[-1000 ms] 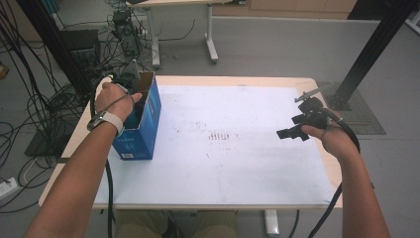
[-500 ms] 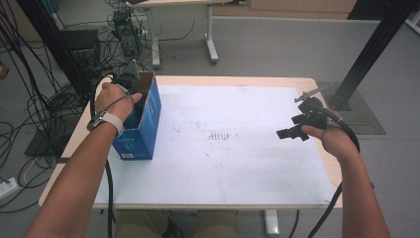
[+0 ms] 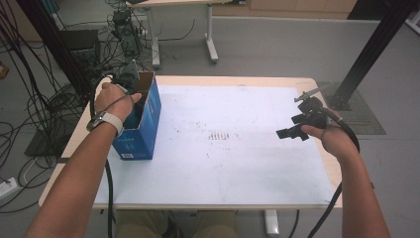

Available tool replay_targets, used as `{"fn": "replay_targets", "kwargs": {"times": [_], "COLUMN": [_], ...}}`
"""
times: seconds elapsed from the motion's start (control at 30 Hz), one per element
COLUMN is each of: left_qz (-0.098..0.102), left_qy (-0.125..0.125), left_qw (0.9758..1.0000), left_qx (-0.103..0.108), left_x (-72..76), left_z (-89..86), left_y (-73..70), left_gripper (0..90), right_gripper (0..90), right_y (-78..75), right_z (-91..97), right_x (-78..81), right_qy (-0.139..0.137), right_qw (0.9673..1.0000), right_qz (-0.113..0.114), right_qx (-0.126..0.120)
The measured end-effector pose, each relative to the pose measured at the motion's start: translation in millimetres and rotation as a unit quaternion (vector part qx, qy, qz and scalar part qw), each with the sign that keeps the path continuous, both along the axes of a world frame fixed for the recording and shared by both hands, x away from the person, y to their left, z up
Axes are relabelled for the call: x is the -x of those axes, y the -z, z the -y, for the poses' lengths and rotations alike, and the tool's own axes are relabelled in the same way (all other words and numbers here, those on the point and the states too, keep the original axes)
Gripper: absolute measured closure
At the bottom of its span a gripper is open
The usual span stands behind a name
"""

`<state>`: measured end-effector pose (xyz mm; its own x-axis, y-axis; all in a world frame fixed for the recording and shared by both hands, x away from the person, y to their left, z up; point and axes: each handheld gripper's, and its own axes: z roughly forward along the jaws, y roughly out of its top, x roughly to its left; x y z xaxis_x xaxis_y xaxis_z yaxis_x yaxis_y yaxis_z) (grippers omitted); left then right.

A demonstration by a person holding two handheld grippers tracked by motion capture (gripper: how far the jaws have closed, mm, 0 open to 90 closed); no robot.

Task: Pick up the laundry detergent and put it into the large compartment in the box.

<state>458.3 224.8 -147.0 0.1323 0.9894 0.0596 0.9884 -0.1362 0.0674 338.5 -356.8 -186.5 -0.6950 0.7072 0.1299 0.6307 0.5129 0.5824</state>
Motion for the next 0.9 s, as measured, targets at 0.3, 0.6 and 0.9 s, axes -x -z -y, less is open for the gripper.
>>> {"fn": "replay_targets", "kwargs": {"times": [0.3, 0.6, 0.9], "left_qz": [0.000, 0.002, 0.002], "left_qy": [0.000, -0.001, 0.000], "left_qw": [1.0000, 1.0000, 1.0000], "left_qx": [0.001, 0.001, -0.001], "left_x": [0.3, 1.5, 2.0], "left_z": [-1.0, -1.0, 0.0], "left_y": [-0.1, 0.0, -0.1], "left_gripper": [37.7, 37.6, 37.6], "right_gripper": [8.1, 8.1, 8.1], "right_y": [1.4, 2.2, 0.9], "right_z": [1.8, 2.2, 2.7], "right_x": [0.7, 1.7, 2.9], "right_qy": [0.002, 0.003, 0.004], "right_qw": [1.0000, 1.0000, 1.0000], "right_qz": [-0.001, 0.000, 0.000], "right_qx": [-0.002, 0.000, 0.001]}}
